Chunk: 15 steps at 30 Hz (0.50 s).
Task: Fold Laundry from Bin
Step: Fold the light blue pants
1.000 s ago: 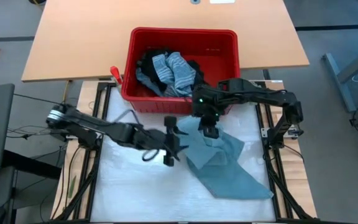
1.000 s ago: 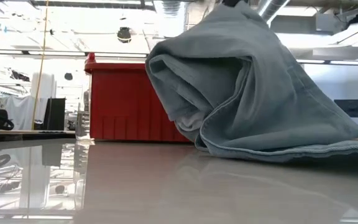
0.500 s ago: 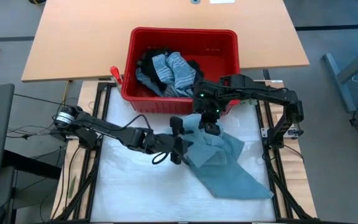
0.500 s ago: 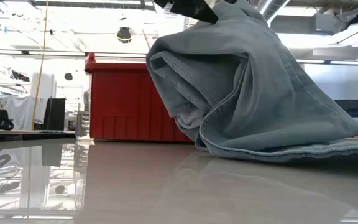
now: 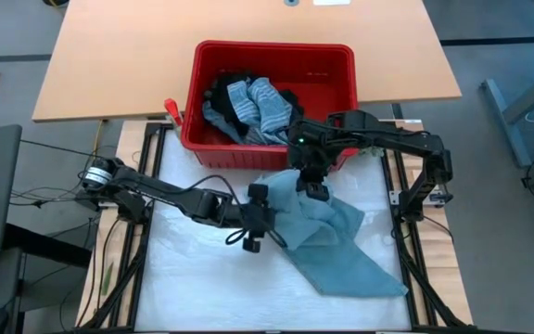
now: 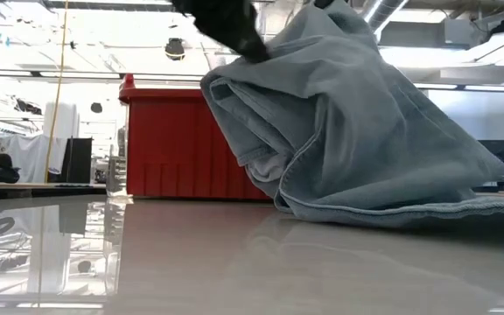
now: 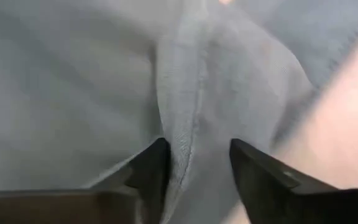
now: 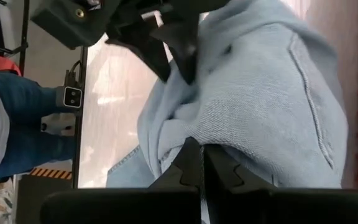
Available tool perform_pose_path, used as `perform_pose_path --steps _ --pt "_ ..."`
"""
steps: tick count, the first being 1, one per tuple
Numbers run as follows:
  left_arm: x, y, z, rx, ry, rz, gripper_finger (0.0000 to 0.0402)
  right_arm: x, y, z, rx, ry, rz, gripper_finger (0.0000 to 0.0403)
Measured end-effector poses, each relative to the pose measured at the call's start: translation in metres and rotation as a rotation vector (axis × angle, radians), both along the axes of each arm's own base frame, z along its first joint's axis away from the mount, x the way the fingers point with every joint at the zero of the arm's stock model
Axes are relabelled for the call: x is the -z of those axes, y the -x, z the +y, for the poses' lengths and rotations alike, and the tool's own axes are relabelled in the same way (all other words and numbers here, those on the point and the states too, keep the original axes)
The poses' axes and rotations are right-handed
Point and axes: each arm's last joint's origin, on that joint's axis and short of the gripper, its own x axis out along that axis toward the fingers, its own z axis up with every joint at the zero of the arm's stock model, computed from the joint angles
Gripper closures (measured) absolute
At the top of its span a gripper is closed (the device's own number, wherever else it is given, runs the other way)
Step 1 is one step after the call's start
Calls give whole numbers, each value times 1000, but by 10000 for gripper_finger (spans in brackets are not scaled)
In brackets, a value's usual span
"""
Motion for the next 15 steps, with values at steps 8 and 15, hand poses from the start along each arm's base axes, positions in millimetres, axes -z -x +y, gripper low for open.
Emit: perform_pose_path --steps 8,15 --pt "-17 21 -13 -31 182 257 393 -1 3 -19 15 -21 -20 379" --pt "-36 44 -15 -123 248 480 387 -7 14 -34 45 -30 -43 379"
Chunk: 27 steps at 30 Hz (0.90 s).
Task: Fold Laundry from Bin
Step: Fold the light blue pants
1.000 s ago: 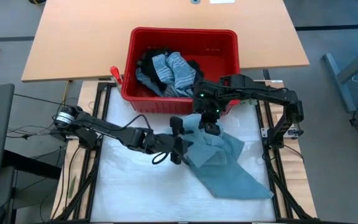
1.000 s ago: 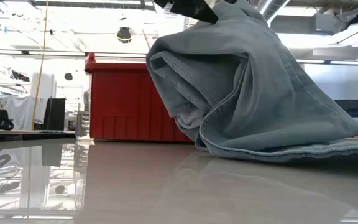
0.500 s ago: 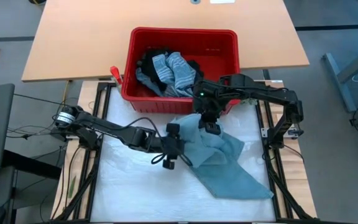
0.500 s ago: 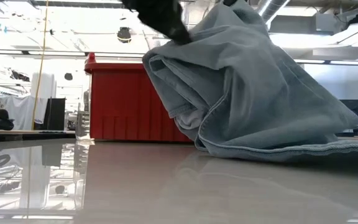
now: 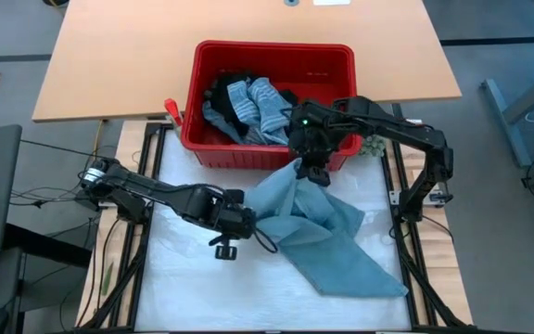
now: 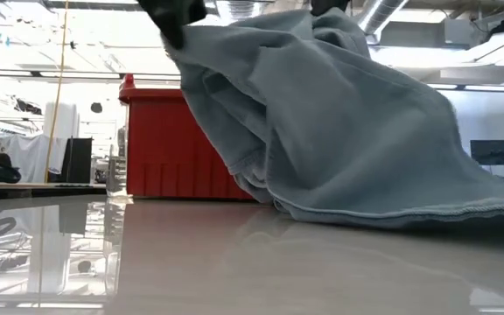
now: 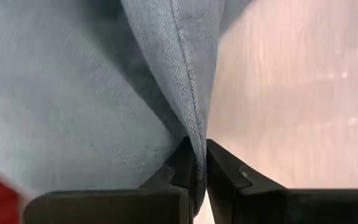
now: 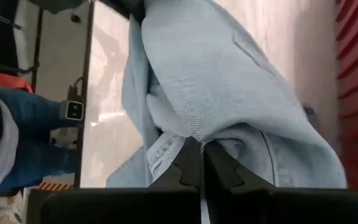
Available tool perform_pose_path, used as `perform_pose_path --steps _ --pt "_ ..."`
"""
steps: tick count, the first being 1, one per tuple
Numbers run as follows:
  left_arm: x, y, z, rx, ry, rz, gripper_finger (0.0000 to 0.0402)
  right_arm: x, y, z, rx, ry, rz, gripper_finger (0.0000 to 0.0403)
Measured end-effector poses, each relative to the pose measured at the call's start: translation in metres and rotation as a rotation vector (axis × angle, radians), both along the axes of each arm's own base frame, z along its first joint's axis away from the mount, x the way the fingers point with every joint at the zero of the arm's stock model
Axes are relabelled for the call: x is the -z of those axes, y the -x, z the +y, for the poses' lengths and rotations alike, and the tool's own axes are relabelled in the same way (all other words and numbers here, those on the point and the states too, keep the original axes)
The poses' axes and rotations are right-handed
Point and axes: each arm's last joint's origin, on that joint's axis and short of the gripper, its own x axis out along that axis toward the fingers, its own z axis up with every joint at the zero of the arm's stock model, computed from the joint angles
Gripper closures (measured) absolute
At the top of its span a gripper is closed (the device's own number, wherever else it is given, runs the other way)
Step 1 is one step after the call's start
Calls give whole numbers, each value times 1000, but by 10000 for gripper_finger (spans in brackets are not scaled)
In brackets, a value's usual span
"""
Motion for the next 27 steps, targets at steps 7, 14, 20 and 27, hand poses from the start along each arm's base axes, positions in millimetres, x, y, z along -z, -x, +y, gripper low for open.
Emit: perform_pose_path --steps 7,14,20,27 --pt "-14 40 -7 -29 -46 130 397 -20 24 -4 38 19 -65 379" --pt "-43 86 0 -248 -81 -242 399 -38 46 2 48 33 -124 379" --pt "-57 137 14 -497 39 -740 400 -49 66 7 -7 -31 -209 379" --pt "-52 179 26 -539 344 -1235 401 -15 58 43 -131 -188 -149 336"
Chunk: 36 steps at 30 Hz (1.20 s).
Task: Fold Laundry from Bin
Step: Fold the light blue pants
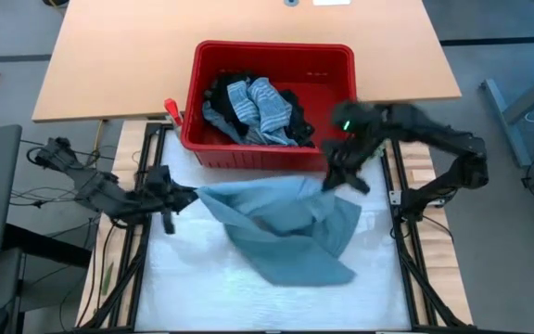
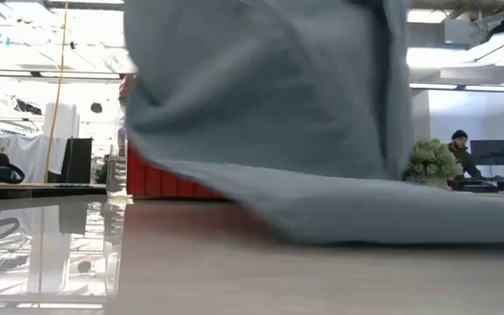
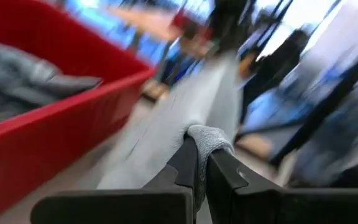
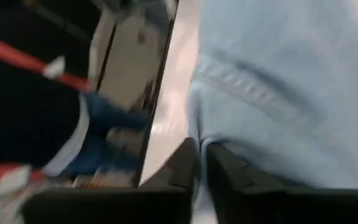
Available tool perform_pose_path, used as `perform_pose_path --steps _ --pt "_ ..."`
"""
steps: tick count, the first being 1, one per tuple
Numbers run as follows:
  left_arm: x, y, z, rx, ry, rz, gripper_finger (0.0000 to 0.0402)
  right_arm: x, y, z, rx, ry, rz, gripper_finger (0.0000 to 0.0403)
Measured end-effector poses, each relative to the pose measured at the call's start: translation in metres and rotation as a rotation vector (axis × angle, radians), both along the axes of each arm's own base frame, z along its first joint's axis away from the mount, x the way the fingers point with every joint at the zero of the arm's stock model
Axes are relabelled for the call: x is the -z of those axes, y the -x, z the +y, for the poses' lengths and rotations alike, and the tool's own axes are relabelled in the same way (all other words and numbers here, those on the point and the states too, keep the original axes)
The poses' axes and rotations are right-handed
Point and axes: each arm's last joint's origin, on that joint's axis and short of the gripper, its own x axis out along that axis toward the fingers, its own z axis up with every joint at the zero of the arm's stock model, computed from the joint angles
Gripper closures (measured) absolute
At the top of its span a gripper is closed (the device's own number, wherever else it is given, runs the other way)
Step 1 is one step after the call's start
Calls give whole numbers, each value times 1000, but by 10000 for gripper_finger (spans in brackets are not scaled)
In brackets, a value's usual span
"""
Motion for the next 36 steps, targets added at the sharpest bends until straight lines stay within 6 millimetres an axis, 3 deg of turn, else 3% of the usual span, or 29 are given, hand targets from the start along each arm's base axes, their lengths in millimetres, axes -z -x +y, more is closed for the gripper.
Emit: perform_pose_path --steps 5,9,13,18,21,24,29,32,36 --pt "6 21 11 41 100 -356 401 52 -11 32 -65 -69 211 226" --pt "20 29 9 287 172 -505 401 77 -12 57 -84 -96 325 150" --pt "61 18 -6 477 431 -260 401 97 -12 72 -41 -8 382 122" --pt "127 5 -28 463 723 218 401 119 -18 64 148 257 344 118" --pt "152 1 -39 452 797 371 401 149 -17 58 200 335 370 118" --pt "165 -4 -51 472 828 472 401 185 -11 51 246 307 433 118" --pt "179 -7 -77 595 920 588 401 244 18 49 343 265 620 118" --pt "191 -4 -90 605 972 677 401 273 35 62 350 138 701 118" --pt "204 1 -104 616 1036 784 401 281 47 98 256 -125 846 117"
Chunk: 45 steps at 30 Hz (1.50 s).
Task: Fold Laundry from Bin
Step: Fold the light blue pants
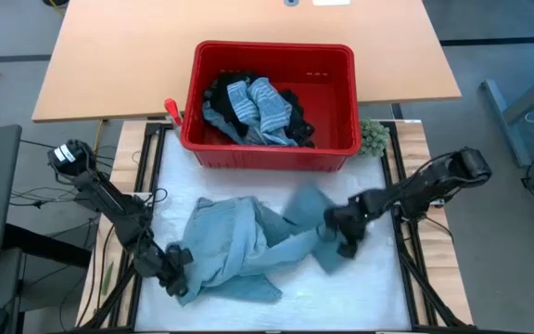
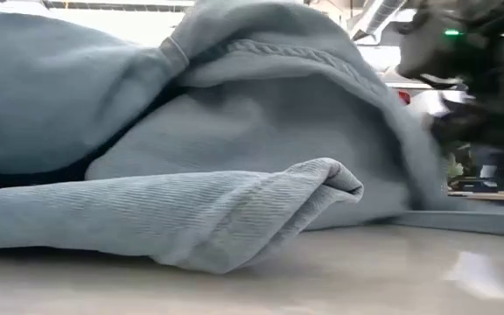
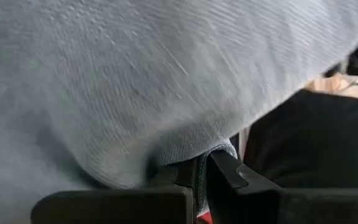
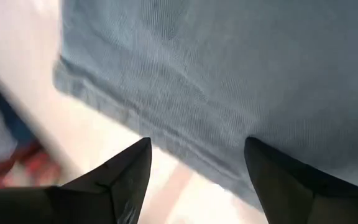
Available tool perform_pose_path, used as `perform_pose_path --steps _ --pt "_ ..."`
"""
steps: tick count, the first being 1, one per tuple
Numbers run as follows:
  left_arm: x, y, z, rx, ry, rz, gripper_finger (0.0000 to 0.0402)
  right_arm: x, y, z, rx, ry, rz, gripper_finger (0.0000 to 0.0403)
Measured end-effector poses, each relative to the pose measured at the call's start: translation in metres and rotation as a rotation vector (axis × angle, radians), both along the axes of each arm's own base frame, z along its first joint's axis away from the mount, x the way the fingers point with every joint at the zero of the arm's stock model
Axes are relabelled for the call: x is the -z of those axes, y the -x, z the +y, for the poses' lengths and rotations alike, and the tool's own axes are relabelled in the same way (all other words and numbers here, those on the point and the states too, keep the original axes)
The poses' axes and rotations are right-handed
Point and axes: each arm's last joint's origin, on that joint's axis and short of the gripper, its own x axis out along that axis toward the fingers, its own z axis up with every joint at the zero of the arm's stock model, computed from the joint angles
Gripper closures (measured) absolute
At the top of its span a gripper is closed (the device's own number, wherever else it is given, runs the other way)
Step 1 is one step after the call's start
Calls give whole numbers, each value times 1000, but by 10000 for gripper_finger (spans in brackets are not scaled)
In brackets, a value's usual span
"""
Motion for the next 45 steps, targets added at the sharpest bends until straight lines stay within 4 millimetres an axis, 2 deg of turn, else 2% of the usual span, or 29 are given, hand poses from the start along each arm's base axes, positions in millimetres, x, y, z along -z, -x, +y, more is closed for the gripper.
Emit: perform_pose_path --steps 2,5,7,9,13,16,18,20,22,25,30,34,39,42,45 --pt "3 2 -5 27 22 22 401 -9 7 22 -39 -118 88 117" --pt "5 3 -9 47 31 25 401 -47 9 58 -113 -267 62 117" --pt "5 2 -10 35 29 14 401 -72 12 72 -133 -299 35 117" --pt "5 1 -9 10 21 -3 401 -97 13 74 -118 -325 -11 117" --pt "-5 -3 -11 -32 67 -117 400 -140 12 56 -43 -333 -107 117" --pt "-16 -4 -12 -31 133 -184 382 -173 9 36 -25 -318 -303 117" --pt "-21 -3 -10 -40 152 -204 360 -188 6 19 -28 -203 -510 117" --pt "-27 -2 -8 -50 168 -224 334 -194 0 2 -21 -43 -687 117" --pt "-30 -2 -6 -65 192 -217 307 -194 -9 -15 4 102 -780 117" --pt "-40 -1 -1 -73 291 -182 269 -186 -25 -37 2 284 -820 117" --pt "-72 3 9 -74 507 -235 235 -149 -63 -56 -81 404 -718 117" --pt "-91 8 17 -79 553 -237 237 -114 -89 -59 -148 426 -625 117" --pt "-95 8 27 -183 294 -262 249 -64 -117 -55 -204 427 -501 117" --pt "-94 7 25 -175 208 -219 252 -33 -122 -47 -230 407 -379 117" --pt "-88 10 17 -27 263 -58 252 -11 -118 -34 -299 394 -231 117"
